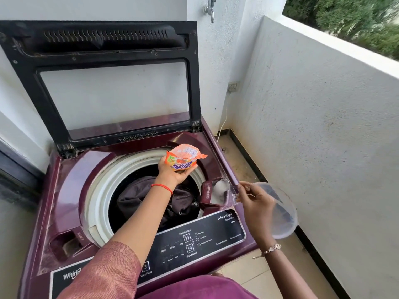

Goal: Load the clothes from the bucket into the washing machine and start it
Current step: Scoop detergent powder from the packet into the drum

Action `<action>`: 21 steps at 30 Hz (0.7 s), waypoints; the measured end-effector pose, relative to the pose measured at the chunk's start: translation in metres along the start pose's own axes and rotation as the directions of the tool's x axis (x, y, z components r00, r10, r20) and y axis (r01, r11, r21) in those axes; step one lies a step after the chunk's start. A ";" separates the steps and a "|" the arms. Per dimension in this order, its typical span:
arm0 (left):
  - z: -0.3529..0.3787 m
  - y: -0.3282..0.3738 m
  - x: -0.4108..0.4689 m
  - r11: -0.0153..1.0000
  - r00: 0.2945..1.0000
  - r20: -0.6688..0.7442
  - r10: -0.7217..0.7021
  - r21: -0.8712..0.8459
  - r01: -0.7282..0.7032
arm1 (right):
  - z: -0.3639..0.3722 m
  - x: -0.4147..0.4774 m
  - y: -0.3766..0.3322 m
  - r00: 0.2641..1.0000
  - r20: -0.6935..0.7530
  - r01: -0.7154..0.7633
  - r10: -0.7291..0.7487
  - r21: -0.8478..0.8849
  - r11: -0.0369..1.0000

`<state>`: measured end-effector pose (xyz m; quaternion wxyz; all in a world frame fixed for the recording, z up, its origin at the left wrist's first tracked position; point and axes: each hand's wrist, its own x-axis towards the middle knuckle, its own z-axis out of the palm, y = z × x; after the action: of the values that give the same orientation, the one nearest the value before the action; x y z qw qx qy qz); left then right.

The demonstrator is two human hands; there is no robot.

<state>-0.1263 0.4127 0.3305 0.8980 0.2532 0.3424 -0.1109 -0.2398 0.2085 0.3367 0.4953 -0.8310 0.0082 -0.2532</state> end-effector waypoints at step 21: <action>-0.001 0.003 -0.007 0.999 0.999 -0.007 -0.036 0.000 0.036 | -0.014 0.067 -0.066 0.992 -0.022 0.126 -0.126 0.333 0.934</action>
<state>-0.1310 0.4156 0.3355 0.8947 0.2476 0.3498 -0.1261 -0.2033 0.2131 0.4240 0.6117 -0.7338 -0.0881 -0.2821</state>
